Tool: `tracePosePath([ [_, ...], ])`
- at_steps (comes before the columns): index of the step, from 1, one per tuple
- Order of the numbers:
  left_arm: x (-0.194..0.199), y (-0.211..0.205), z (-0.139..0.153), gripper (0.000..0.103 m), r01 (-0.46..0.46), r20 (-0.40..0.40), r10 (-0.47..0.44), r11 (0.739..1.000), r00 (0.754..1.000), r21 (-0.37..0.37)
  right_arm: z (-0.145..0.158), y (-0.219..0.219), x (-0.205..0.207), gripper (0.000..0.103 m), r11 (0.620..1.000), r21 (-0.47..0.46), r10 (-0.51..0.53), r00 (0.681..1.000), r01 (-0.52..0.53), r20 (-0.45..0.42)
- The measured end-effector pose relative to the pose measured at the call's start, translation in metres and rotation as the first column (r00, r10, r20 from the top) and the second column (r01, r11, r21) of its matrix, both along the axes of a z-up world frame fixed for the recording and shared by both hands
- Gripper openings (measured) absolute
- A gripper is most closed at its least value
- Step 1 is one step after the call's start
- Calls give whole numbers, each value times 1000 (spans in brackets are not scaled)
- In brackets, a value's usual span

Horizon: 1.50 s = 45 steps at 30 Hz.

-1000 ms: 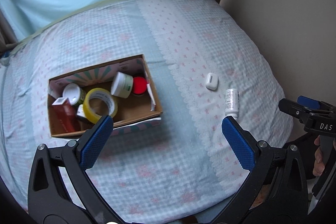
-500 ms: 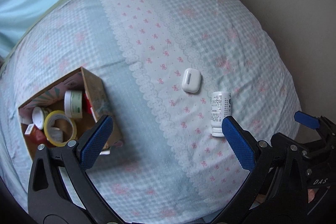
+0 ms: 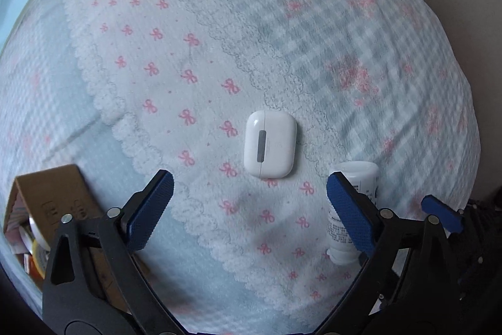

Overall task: Organize rigid objects
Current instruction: 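Grasp the white earbud case with the left tool while the right tool grasps the white vitamin bottle, then carry the earbud case and vitamin bottle into the cardboard box and release both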

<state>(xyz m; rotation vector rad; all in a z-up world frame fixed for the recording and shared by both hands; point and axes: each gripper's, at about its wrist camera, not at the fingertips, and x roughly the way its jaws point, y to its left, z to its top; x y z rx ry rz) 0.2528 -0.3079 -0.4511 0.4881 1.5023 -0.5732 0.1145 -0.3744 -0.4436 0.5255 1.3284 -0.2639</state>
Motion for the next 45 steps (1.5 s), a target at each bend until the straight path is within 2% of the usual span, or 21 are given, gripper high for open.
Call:
tracePosePath([
  [4,2,-13,-25,85,27,-38,-27,1000,999,10,-22,6,8,82,1000,4,-16,1000,16,-21],
  [6,3,-17,-35,81,43,-37,-42,999,998,23,-32,8,11,73,1000,15,-25,999,25,-37],
  [12,5,-19,-57,75,42,-61,-39,999,997,35,-48,13,20,70,998,49,-35,998,38,-54],
  [14,4,-19,-59,74,56,-50,-54,998,997,37,-53,16,24,61,998,61,-30,997,34,-64],
  [16,2,-22,-62,60,67,-27,-66,997,997,46,-56,17,27,57,998,61,-28,997,33,-76],
  [17,2,-24,-64,57,71,-24,-70,996,997,45,-58,16,28,56,998,56,-26,996,31,-82],
  [19,6,-23,-60,41,82,-16,-82,996,997,45,-61,16,28,48,999,39,-13,994,18,-104],
  [25,18,-18,-56,41,82,-22,-82,996,996,21,-62,17,29,46,999,41,15,993,-10,-118],
  [35,24,2,-12,41,36,22,-36,999,999,-20,-46,7,31,46,998,70,0,997,5,-74],
  [40,29,16,30,41,-2,57,6,998,998,-68,-19,-2,29,46,998,62,-7,1000,9,-27],
  [45,23,35,88,41,-61,97,74,989,992,-137,23,-8,23,46,999,41,14,1000,-15,28],
])
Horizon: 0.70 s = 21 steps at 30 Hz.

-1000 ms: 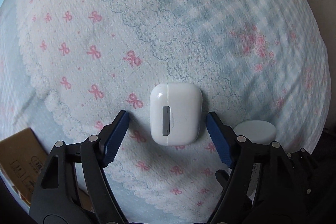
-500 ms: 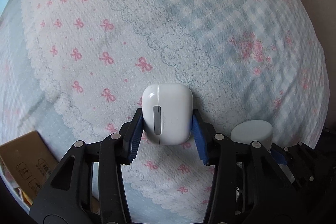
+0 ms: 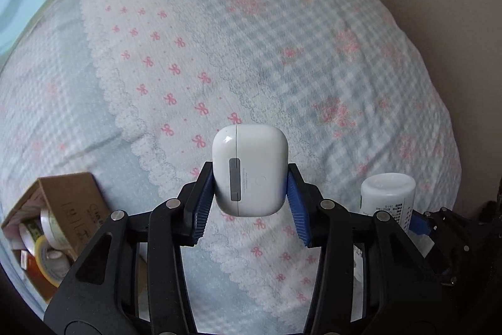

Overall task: Organize rigid objects
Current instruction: 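Carry the earbud case and vitamin bottle into the cardboard box and release both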

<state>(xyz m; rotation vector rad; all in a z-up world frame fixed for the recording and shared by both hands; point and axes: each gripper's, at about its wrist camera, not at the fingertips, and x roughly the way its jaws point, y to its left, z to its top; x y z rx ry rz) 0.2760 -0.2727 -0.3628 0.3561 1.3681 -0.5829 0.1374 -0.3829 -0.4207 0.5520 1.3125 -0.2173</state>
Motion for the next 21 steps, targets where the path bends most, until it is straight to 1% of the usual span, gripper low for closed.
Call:
tracePosePath([
  [2,-10,5,24,41,-23,24,24,999,999,-25,21,-1,-5,46,1000,-16,19,999,-19,26],
  [6,-30,16,60,41,-73,66,78,995,995,-68,67,2,-17,46,997,-38,64,995,-61,78],
  [9,-42,35,88,41,-129,70,138,984,988,-124,100,9,-20,46,994,-48,104,989,-99,107],
  [11,-48,49,107,41,-153,94,168,977,981,-149,120,14,-20,46,990,-58,133,982,-126,132],
  [14,-58,73,133,41,-184,129,207,968,970,-169,151,25,-16,46,981,-84,189,966,-177,174],
  [17,-64,103,157,41,-217,163,246,959,955,-181,173,39,-10,46,969,-94,244,948,-228,206],
  [21,-67,151,184,41,-280,174,318,936,932,-214,198,67,1,46,954,-106,297,925,-279,237],
])
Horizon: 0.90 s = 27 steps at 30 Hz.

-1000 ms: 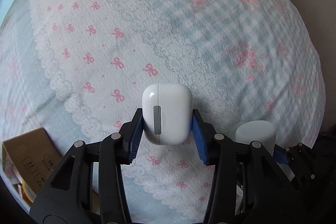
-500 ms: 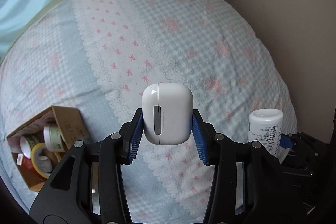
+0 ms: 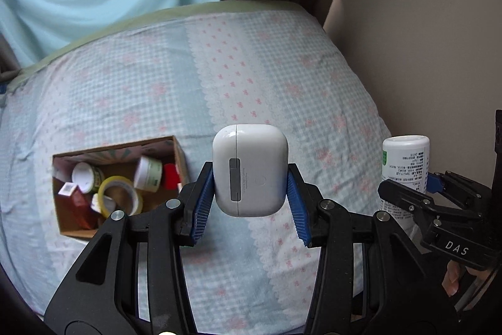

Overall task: Organize rigid objects
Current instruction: 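Carry the earbud case and vitamin bottle into the cardboard box and release both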

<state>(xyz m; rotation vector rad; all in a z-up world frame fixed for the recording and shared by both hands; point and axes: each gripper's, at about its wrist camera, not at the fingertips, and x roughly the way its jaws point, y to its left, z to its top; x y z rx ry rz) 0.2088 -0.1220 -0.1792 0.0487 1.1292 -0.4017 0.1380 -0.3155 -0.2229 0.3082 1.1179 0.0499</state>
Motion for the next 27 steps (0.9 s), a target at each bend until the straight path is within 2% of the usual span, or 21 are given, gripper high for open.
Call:
tracePosePath([
  [6,2,83,24,41,-83,15,84,996,996,-45,33,65,12,46,998,12,65,997,-66,49],
  [12,17,164,26,41,-100,1,100,993,995,-61,36,143,30,46,994,37,102,994,-104,49],
  [19,52,228,-12,41,-57,-39,56,998,998,-12,9,220,66,46,993,64,100,995,-100,13],
  [27,92,262,-82,41,-63,-149,62,998,987,-2,-47,272,111,46,988,24,153,983,-152,-97],
])
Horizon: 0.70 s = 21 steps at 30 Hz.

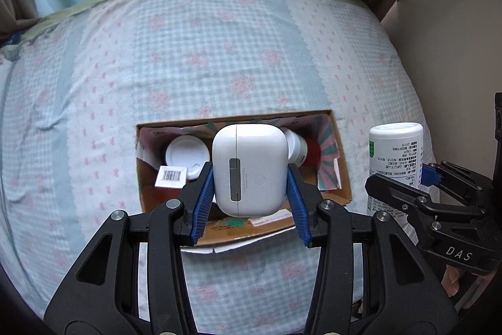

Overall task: Organize rigid objects
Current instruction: 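Carry the earbud case and vitamin bottle into the cardboard box and release both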

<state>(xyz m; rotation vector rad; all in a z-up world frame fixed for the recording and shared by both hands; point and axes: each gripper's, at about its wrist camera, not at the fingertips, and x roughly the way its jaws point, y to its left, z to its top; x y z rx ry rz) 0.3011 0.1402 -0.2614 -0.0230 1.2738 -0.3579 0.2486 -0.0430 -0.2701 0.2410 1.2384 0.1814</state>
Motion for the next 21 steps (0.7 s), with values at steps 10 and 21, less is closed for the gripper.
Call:
tracePosePath([
  [10,52,-5,-92,41,17,-136,-13,999,991,29,-89,22,38,46,994,-48,97,989,-103,-115],
  [21,64,-21,-142,41,88,-205,-68,992,976,89,-139,26,32,46,963,-73,247,960,-258,-128],
])
